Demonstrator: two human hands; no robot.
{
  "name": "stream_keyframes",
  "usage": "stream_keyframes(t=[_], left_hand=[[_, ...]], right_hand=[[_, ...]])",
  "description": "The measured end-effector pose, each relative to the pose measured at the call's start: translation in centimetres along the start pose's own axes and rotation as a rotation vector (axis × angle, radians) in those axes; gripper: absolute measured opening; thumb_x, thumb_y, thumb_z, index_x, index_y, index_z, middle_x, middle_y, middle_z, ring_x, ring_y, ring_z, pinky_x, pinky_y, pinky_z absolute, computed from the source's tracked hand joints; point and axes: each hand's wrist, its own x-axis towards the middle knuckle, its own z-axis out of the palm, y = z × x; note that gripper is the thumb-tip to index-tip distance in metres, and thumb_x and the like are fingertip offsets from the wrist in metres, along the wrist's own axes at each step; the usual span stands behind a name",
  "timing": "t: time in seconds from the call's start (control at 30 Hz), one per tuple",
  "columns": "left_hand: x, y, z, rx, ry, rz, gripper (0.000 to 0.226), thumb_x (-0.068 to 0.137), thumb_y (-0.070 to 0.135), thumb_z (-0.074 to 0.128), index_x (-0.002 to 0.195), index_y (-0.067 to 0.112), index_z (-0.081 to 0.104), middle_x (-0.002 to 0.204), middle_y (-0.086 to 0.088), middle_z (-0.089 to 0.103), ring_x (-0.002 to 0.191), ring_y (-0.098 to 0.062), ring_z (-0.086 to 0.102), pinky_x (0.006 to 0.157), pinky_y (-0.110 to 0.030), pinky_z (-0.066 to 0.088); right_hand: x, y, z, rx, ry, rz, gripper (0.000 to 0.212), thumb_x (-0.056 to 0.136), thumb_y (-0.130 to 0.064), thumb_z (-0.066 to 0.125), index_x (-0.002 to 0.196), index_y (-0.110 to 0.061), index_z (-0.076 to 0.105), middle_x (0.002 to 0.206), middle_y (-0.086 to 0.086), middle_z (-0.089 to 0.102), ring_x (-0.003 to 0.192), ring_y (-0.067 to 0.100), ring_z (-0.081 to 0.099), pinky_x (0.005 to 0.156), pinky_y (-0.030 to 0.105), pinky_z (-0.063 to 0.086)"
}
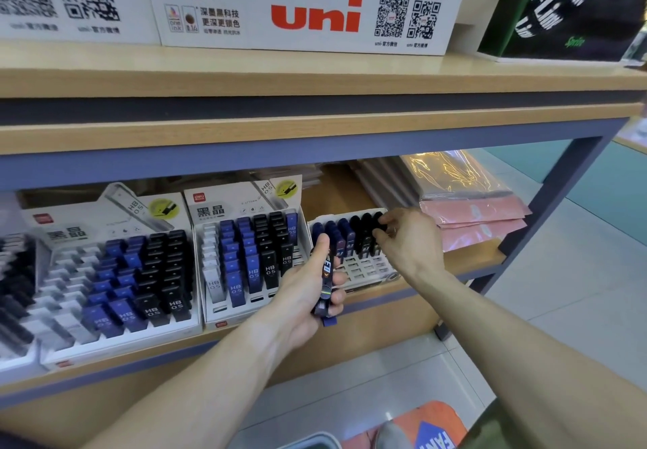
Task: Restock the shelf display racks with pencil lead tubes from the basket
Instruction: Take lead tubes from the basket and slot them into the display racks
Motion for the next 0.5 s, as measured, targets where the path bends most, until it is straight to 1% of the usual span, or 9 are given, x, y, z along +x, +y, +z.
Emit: stream_keyframes(t=[0.07, 0.1, 0.13, 0.2, 0.23, 0.27, 0.33, 0.43, 0.5], left_hand=[[0.0, 0.0, -0.2, 0.003, -0.004, 0.003, 0.050, 0.089, 0.062, 0.064, 0.098, 0.014, 0.056, 0.063, -0.001, 0.051, 0.045, -0.016, 0.038, 0.043, -0.024, 0.026], [0.0, 0.0, -0.2, 0.005, -0.006, 0.006, 0.051, 0.089, 0.063, 0.063, 0.098, 0.014, 0.056, 0.064, -0.001, 0.051, 0.045, -0.016, 0.038, 0.043, -0.024, 0.026], [0.0, 0.0, -0.2, 0.010, -0.005, 0.009, 0.051, 0.089, 0.064, 0.062, 0.097, 0.014, 0.056, 0.064, -0.001, 0.051, 0.045, -0.015, 0.038, 0.043, -0.024, 0.026], [-0.1, -0.1, -0.2, 0.023, -0.003, 0.014, 0.051, 0.090, 0.065, 0.060, 0.094, 0.014, 0.058, 0.063, -0.001, 0.051, 0.045, -0.015, 0.038, 0.044, -0.024, 0.025], [-0.1, -0.1, -0.2, 0.030, -0.008, 0.013, 0.052, 0.090, 0.065, 0.060, 0.093, 0.013, 0.060, 0.063, -0.001, 0.051, 0.045, -0.015, 0.038, 0.044, -0.024, 0.024], [-0.2, -0.2, -0.2, 0.034, -0.014, 0.009, 0.053, 0.090, 0.065, 0.060, 0.093, 0.012, 0.060, 0.063, -0.002, 0.050, 0.045, -0.016, 0.038, 0.044, -0.024, 0.024], [-0.2, -0.3, -0.1, 0.036, -0.014, 0.001, 0.055, 0.089, 0.065, 0.061, 0.095, 0.011, 0.060, 0.063, -0.002, 0.051, 0.045, -0.016, 0.040, 0.044, -0.024, 0.024], [-0.2, -0.2, -0.3, 0.044, -0.003, 0.006, 0.056, 0.088, 0.065, 0.064, 0.096, 0.010, 0.062, 0.065, -0.004, 0.055, 0.047, -0.018, 0.046, 0.042, -0.023, 0.025], [-0.2, -0.2, -0.4, 0.058, -0.012, 0.009, 0.053, 0.088, 0.063, 0.065, 0.096, 0.011, 0.064, 0.067, -0.004, 0.057, 0.049, -0.019, 0.049, 0.041, -0.023, 0.025]], right_hand=[[-0.7, -1.6, -1.2, 0.124, 0.032, 0.033, 0.009, 0.087, -0.026, 0.073, 0.095, -0.022, 0.074, 0.083, -0.009, 0.071, 0.079, 0.015, 0.066, 0.066, 0.030, 0.051], [-1.1, -2.4, -1.9, 0.236, -0.004, 0.082, 0.005, 0.086, -0.028, 0.074, 0.091, -0.025, 0.073, 0.079, -0.011, 0.071, 0.075, 0.011, 0.066, 0.065, 0.029, 0.050], [-1.6, -3.1, -2.5, 0.376, -0.101, 0.144, 0.005, 0.086, -0.029, 0.076, 0.089, -0.026, 0.074, 0.077, -0.009, 0.072, 0.074, 0.010, 0.067, 0.066, 0.028, 0.051], [-2.8, -4.3, -3.2, 0.630, -0.398, 0.241, 0.016, 0.085, -0.029, 0.080, 0.100, -0.027, 0.075, 0.084, -0.003, 0.077, 0.079, 0.012, 0.072, 0.068, 0.027, 0.051], [-3.2, -4.6, -3.3, 0.692, -0.517, 0.250, 0.025, 0.085, -0.027, 0.081, 0.109, -0.027, 0.072, 0.089, -0.001, 0.078, 0.083, 0.013, 0.073, 0.069, 0.027, 0.052], [-3.4, -4.7, -3.2, 0.721, -0.582, 0.241, 0.032, 0.086, -0.024, 0.081, 0.115, -0.026, 0.070, 0.091, 0.000, 0.079, 0.086, 0.014, 0.073, 0.070, 0.026, 0.051], [-3.4, -4.8, -3.0, 0.732, -0.596, 0.231, 0.035, 0.085, -0.020, 0.081, 0.118, -0.024, 0.070, 0.092, 0.000, 0.079, 0.088, 0.013, 0.073, 0.071, 0.026, 0.051], [-3.2, -4.8, -3.0, 0.800, -0.576, 0.270, 0.026, 0.084, -0.012, 0.080, 0.109, -0.018, 0.075, 0.090, 0.003, 0.079, 0.080, 0.008, 0.072, 0.065, 0.019, 0.050], [-3.1, -4.7, -3.0, 0.862, -0.531, 0.290, 0.021, 0.084, -0.007, 0.080, 0.103, -0.014, 0.077, 0.090, 0.006, 0.078, 0.077, 0.008, 0.071, 0.065, 0.017, 0.051]])
